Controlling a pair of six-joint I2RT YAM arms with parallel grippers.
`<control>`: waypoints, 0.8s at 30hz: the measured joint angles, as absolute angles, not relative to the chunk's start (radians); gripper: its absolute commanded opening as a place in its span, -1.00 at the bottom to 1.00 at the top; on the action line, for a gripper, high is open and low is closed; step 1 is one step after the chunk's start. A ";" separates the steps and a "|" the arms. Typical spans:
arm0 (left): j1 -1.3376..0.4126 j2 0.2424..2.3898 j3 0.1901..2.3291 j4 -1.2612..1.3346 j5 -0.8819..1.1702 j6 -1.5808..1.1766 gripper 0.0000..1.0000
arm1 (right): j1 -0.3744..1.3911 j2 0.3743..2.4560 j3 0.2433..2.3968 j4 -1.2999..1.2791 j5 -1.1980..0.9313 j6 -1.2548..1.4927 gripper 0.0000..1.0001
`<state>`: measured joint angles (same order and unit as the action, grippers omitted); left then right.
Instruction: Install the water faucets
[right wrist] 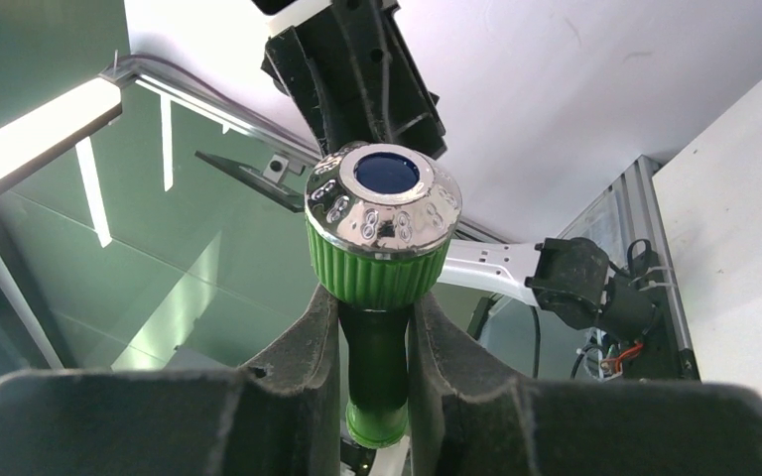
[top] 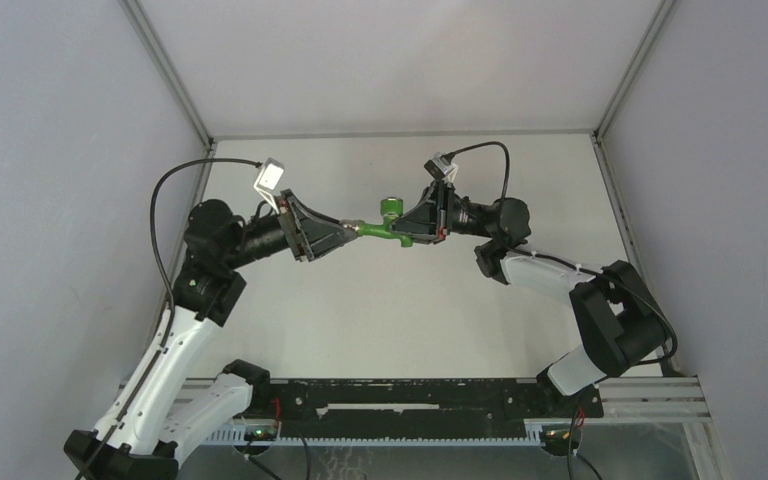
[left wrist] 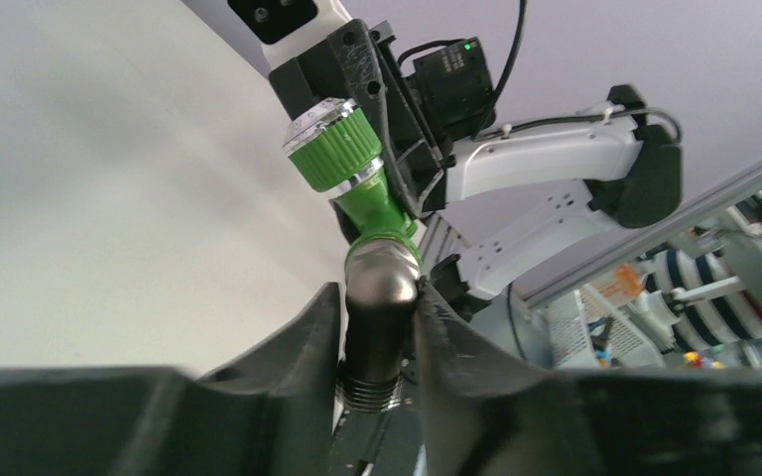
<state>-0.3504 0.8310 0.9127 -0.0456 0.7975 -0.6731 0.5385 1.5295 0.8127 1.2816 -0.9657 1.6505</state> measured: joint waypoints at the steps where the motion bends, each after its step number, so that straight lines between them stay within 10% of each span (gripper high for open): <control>1: -0.350 0.831 0.913 -0.038 0.799 -0.678 -0.90 | 0.538 1.530 0.813 1.280 -0.965 1.652 -1.00; 17: -0.344 0.817 0.913 -0.094 0.808 -0.591 -1.00 | 0.539 1.562 0.863 1.154 -1.050 1.847 -0.96; 24: -0.345 0.809 0.912 -0.078 0.799 -0.595 -1.00 | 0.551 1.576 0.870 1.203 -1.053 1.978 0.44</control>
